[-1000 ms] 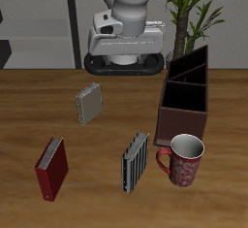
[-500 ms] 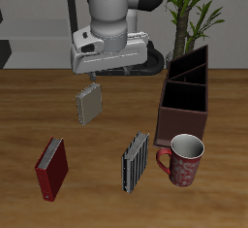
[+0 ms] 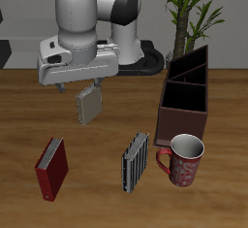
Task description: Place the red book into the left desk caddy's front compartment
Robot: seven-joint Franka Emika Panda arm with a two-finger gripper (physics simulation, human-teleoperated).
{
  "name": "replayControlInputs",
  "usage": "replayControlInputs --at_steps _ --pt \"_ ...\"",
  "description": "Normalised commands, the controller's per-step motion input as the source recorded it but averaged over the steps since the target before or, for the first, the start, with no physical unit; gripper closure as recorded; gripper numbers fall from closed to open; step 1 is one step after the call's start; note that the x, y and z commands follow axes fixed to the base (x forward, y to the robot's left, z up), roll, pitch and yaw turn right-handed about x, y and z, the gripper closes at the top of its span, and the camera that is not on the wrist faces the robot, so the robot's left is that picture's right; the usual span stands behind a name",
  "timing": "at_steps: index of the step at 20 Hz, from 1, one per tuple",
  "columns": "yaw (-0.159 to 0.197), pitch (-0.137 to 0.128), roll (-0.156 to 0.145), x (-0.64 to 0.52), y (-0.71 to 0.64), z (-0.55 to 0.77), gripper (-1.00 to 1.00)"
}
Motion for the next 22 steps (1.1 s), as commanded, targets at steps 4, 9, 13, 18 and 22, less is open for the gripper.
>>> replayControlInputs --at_steps 4,9,13,18,22 --pt "-0.002 -0.018 -0.049 0.16 -0.37 0.05 -1.0" --pt "-0.031 -0.04 -0.03 0.18 -0.37 0.08 -1.0" --pt "-0.01 -0.042 -0.031 0.12 -0.15 0.04 -1.0" --pt "-0.002 -0.012 -0.005 0.27 -0.13 0.05 -1.0" --pt "-0.024 0.004 -0.018 0.21 -0.18 0.05 -1.0"
